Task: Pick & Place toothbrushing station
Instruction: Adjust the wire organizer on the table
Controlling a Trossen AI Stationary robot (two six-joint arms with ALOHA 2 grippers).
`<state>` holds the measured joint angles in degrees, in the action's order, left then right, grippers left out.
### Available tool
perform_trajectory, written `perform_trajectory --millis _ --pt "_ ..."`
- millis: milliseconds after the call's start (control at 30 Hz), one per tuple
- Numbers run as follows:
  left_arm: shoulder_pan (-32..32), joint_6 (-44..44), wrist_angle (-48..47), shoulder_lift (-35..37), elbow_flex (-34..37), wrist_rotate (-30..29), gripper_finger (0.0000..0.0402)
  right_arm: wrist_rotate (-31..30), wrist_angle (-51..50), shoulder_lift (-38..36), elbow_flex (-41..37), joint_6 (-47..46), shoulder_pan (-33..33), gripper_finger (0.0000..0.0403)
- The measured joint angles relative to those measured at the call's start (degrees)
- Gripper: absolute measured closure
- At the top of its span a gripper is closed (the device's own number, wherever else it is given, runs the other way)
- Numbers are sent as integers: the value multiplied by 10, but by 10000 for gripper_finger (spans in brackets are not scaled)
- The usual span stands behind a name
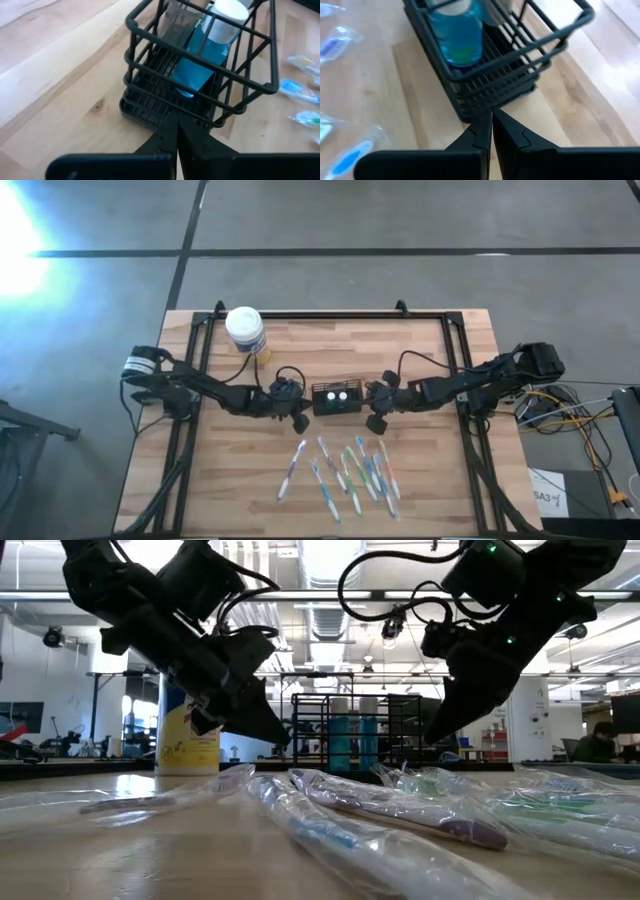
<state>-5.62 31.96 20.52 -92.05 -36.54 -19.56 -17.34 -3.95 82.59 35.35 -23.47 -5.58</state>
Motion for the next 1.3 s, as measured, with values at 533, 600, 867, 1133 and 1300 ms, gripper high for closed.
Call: perform_trajectory --millis 533,600,867,1133,1300 --pt "10 -7 -6 0 -3 10 396 46 21 0 0 27 -5 390" --pt "11 -7 -6 0 -2 11 398 46 21 0 0 27 -6 390" --pt "12 -7 -8 0 -2 16 394 46 21 0 0 27 -6 390" --pt "12 -10 -10 1 -2 18 388 43 -3 0 0 -5 -6 390" --pt "12 -18 -15 2 -2 22 371 39 -27 0 0 -14 -6 390"
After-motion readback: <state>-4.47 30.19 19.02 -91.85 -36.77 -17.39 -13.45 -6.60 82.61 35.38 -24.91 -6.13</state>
